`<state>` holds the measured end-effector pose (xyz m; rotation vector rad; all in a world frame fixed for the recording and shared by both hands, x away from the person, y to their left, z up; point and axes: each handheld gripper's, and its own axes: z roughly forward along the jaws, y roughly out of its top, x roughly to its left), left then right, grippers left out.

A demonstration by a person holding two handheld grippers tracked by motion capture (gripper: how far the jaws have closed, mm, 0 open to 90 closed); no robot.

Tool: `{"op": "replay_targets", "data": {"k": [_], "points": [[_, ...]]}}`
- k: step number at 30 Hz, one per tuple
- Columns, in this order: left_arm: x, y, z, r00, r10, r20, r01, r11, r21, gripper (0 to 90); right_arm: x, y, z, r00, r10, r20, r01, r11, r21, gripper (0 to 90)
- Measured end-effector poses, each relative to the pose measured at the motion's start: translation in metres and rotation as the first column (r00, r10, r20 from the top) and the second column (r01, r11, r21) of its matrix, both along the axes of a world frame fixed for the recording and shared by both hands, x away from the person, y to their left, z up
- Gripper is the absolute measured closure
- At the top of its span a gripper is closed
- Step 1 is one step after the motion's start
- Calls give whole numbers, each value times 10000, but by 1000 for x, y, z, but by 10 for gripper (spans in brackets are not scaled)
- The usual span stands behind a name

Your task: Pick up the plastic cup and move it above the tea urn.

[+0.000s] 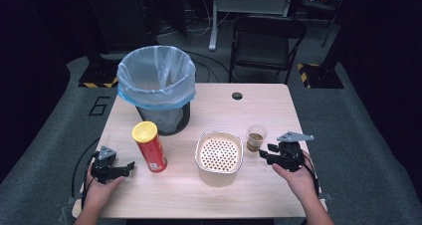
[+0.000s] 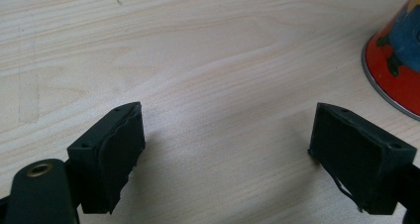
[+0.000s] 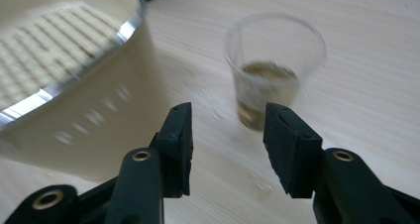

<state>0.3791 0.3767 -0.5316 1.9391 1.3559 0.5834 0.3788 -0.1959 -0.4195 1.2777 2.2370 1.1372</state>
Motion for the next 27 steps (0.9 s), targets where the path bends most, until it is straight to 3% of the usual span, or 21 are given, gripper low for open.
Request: {"op": "replay_targets", "data": {"k": [4, 8, 10, 15, 21, 25, 27], "points": [[0, 0, 1, 10000, -13, -76, 13, 10000, 59, 134, 10, 23, 23, 9991, 426, -90, -421, 9977, 532, 539], [0, 0, 1, 10000, -8, -80, 9, 10000, 74, 134, 15, 37, 27, 9980, 623, -144, -612, 9957, 700, 548], [0, 0, 0, 10000, 28, -16, -28, 10000, 49, 134, 19, 52, 26, 9958, 916, -22, -915, 9952, 354, 564], [0, 0, 1, 10000, 2, -26, -2, 10000, 100, 134, 28, 67, 16, 9937, 1058, -381, -1064, 9942, -137, 637], [0, 0, 0, 10000, 12, 38, -12, 10000, 81, 134, 39, 72, 6, 9935, 889, -710, -886, 9960, 73, 738], [0, 0, 0, 10000, 1, 27, -1, 10000, 70, 134, 43, 79, 8, 9931, 1022, -577, -1051, 9933, -488, 765], [0, 0, 0, 10000, 3, 30, -3, 10000, 71, 134, 43, 81, 9, 9919, 1112, -612, -1143, 9921, -512, 775]]}}
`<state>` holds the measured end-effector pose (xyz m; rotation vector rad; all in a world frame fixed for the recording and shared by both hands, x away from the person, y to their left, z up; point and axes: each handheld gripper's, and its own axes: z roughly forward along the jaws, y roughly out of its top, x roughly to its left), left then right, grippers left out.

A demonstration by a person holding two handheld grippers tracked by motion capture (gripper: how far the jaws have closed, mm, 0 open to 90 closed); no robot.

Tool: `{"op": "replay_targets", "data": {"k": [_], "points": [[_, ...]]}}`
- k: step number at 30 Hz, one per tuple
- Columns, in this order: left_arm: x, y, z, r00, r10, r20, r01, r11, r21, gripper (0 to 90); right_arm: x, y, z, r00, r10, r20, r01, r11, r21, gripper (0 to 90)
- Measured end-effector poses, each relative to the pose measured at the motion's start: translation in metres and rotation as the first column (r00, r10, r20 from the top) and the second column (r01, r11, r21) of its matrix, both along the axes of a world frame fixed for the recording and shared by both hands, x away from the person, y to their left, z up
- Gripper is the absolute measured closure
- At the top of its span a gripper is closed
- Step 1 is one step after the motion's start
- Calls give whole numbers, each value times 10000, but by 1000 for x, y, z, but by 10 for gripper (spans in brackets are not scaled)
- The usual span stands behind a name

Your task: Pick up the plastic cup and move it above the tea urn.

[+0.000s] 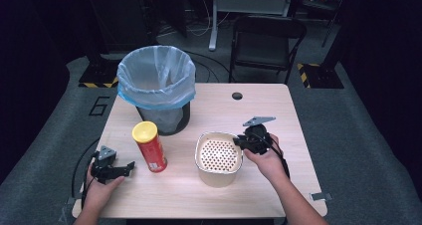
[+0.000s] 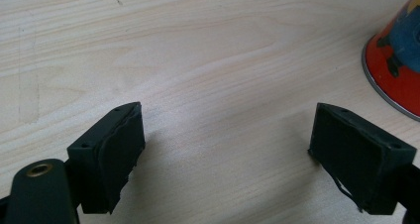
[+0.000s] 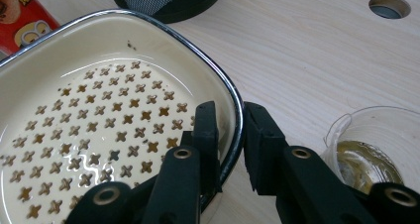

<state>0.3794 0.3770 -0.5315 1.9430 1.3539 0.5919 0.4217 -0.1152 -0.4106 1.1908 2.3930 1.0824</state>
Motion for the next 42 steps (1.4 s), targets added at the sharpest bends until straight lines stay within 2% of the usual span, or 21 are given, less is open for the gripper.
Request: {"op": "replay_targets", "data": {"k": [7, 12, 13, 14, 15, 16, 18, 21, 23, 25, 26, 28, 29, 30, 31, 33, 36, 42], "points": [[0, 0, 0, 10000, 7, -15, -7, 10000, -39, 134, -7, -3, 1, 9995, 311, 30, -311, 9994, -124, 782], [0, 0, 0, 10000, 17, -6, -17, 10000, -29, 134, -12, -8, 1, 9985, 545, -88, -543, 9984, 171, 780], [0, 0, 0, 10000, 25, -16, -25, 10000, -63, 134, -13, -10, 4, 9985, 553, -37, -551, 9980, 311, 714], [0, 0, 0, 10000, 21, -15, -21, 10000, -57, 134, -15, -17, 13, 9989, 394, 264, -415, 9956, 837, 606], [0, 0, 0, 10000, 22, -13, -22, 10000, -59, 134, -15, -17, 13, 9989, 394, 264, -415, 9956, 837, 606], [0, -1, 0, 10000, 25, -12, -25, 10000, -63, 133, -16, -28, 24, 9977, 288, 614, -350, 9942, 1018, 548], [0, 0, 0, 10000, 23, -14, -23, 10000, -60, 133, -15, -31, 26, 9968, 250, 764, -322, 9950, 943, 522], [0, 0, 0, 10000, 23, -15, -23, 10000, -59, 134, -11, -47, 28, 9913, -42, 1314, -13, 9991, 417, 436], [0, 0, 0, 10000, 21, -14, -21, 10000, -57, 134, -3, -64, 18, 9900, -342, 1370, 310, 9992, 253, 341], [0, 0, 0, 10000, 7, -10, -7, 10000, -31, 134, -1, -69, 13, 9901, -433, 1332, 407, 9989, 223, 318], [0, 0, 0, 10000, 20, -15, -21, 10000, -58, 133, 4, -77, 1, 9887, -597, 1377, 582, 9982, 147, 278], [0, 0, 0, 10000, 21, -14, -21, 10000, -56, 133, 7, -82, -9, 9896, -696, 1261, 693, 9976, 71, 256], [0, 0, 0, 10000, 21, -14, -21, 10000, -56, 133, 7, -82, -9, 9896, -696, 1261, 693, 9976, 71, 256], [0, -1, 0, 10000, 23, -13, -23, 10000, -59, 133, 9, -83, -13, 9896, -709, 1248, 708, 9975, 53, 245], [0, -1, 0, 10000, 23, -11, -23, 10000, -59, 133, 14, -85, -24, 9915, -615, 1144, 614, 9981, 43, 230], [0, 0, 0, 10000, 20, -14, -20, 10000, -53, 133, 16, -85, -27, 9924, -588, 1082, 593, 9982, -8, 213], [0, 0, 0, 10000, 21, -15, -21, 10000, -54, 133, 23, -83, -40, 9939, -360, 1043, 367, 9993, -55, 189], [0, -1, 0, 10000, 22, -16, -22, 10000, -57, 133, 30, -79, -51, 9937, -190, 1107, 223, 9994, -281, 188]]}}
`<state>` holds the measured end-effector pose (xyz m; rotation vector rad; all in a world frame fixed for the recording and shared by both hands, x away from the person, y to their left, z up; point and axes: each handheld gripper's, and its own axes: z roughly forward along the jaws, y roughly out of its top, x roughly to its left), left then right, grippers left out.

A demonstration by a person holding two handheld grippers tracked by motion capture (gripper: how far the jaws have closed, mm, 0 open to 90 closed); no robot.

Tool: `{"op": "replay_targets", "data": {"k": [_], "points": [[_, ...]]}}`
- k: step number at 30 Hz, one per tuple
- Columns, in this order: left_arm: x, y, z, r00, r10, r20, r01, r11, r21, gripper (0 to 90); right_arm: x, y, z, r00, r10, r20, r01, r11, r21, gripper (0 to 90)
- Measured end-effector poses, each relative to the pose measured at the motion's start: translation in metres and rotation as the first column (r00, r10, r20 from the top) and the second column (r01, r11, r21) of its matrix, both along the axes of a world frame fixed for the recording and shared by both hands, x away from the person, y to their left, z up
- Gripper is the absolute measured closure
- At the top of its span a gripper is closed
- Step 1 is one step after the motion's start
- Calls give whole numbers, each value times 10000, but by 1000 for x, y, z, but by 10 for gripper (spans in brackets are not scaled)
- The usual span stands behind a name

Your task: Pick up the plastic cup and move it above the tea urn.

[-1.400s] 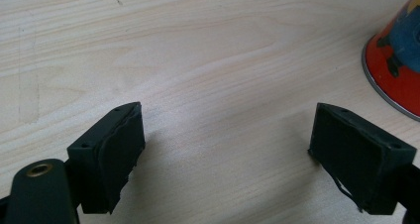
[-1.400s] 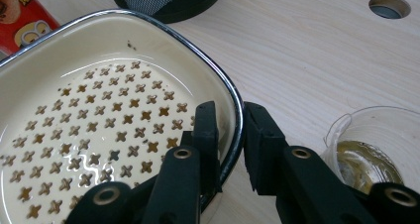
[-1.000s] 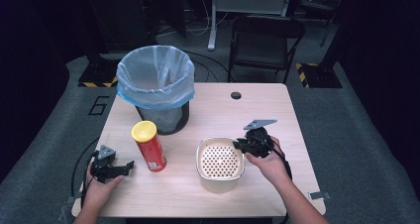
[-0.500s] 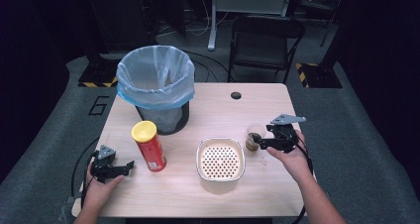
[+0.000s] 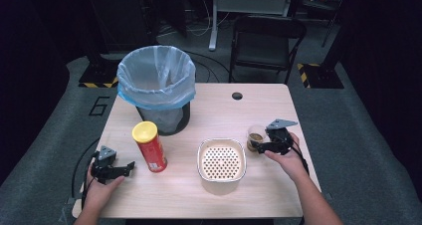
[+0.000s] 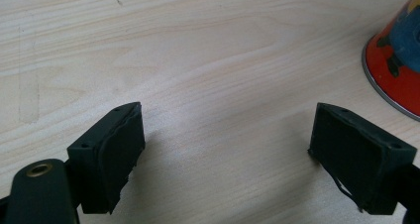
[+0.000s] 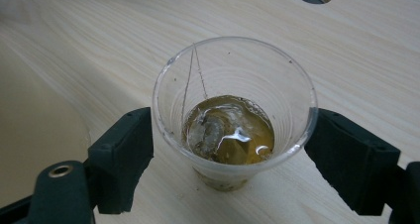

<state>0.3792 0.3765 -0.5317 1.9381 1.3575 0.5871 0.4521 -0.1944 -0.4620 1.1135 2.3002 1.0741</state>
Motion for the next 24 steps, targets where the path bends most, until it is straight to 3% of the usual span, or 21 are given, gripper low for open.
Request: {"op": "replay_targets", "data": {"k": [2, 7, 11, 20, 24], "points": [[0, 0, 0, 10000, -23, -7, 23, 10000, 0, 133, 4, 5, -7, 9999, -55, -96, 52, 9994, -333, 188], [0, 0, 0, 10000, -23, -9, 23, 10000, -9, 133, 8, 9, -11, 9999, -151, -41, 149, 9987, -492, 220], [0, 0, 0, 10000, -24, -7, 24, 10000, -4, 134, 13, 10, -15, 9996, -238, -143, 236, 9996, -132, 276], [0, 0, 0, 10000, -24, -9, 24, 10000, -4, 133, 11, 13, -14, 9999, -120, -8, 120, 9999, -12, 281], [0, 0, 0, 10000, -22, -3, 22, 10000, -12, 133, 8, 16, -13, 9993, 42, 360, -39, 9999, -94, 307]]}}
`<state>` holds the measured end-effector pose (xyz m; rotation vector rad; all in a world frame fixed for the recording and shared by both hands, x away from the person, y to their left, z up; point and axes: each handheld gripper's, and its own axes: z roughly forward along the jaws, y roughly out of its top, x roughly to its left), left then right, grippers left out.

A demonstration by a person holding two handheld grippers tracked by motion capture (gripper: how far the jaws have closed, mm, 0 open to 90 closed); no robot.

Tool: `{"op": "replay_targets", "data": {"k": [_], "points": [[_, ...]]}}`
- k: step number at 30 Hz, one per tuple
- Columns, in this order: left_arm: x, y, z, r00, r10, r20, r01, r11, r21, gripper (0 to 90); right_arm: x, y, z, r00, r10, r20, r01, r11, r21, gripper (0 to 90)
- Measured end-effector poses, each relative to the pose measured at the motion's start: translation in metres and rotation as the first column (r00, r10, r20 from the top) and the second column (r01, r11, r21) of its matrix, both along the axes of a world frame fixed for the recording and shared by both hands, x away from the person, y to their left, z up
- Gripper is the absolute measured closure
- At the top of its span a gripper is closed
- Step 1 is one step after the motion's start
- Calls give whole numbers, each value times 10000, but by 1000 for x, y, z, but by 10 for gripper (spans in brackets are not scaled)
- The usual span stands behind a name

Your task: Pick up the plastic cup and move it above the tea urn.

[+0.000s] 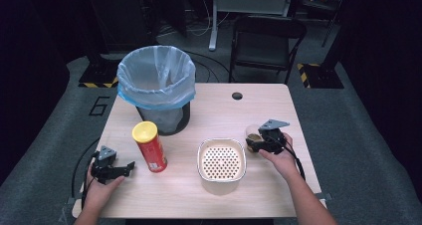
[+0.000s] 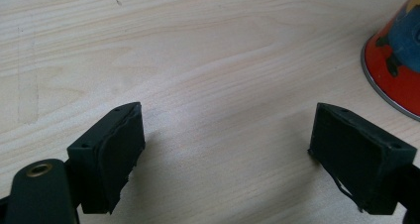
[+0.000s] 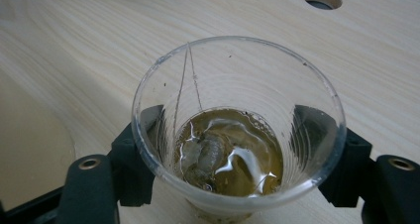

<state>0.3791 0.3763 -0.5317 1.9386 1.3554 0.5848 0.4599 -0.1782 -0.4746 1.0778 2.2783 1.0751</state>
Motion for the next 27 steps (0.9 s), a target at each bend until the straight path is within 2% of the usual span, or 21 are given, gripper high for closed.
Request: {"op": "replay_targets", "data": {"k": [5, 10, 14, 21, 25, 27], "points": [[0, 0, 0, 10000, 0, -5, 0, 10000, 4, 133, 0, 3, 0, 9999, -131, 112, 131, 9999, 42, 332], [0, 0, 0, 10000, -3, -4, 3, 10000, 7, 134, 1, 3, -2, 9998, 119, 129, -121, 9997, 201, 334], [0, 0, 0, 10000, 4, -1, -4, 10000, -3, 133, 0, 5, -1, 9992, 345, 181, -346, 9994, 18, 342], [0, 0, 0, 10000, 1, -1, -1, 10000, 8, 134, -1, 5, -1, 9994, 305, 160, -306, 9995, 96, 356], [0, 0, 0, 10000, 0, -3, 0, 10000, 2, 133, -1, 5, 2, 9994, 296, 198, -297, 9995, 75, 363], [0, 0, 0, 10000, -1, -3, 1, 10000, 6, 134, -2, 5, 6, 9990, 325, 319, -333, 9992, 235, 367]]}}
